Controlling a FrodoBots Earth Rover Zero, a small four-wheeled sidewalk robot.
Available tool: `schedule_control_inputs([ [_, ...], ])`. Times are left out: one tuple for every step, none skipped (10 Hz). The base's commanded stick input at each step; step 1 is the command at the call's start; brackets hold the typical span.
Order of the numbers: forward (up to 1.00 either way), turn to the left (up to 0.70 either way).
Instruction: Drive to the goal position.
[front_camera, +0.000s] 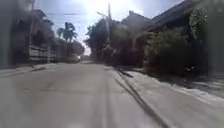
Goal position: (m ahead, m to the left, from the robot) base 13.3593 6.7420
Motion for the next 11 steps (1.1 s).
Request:
schedule_control_inputs([
  [1.0,0.0],
  [1.0,0.0],
  [1.0,0.0],
  [1.0,0.0],
  [1.0,0.0],
  [1.0,0.0],
  [1.0,0.0],
  [1.0,0.0],
  [1.0,0.0],
  [1.0,0.0],
  [1.0,0.0],
])
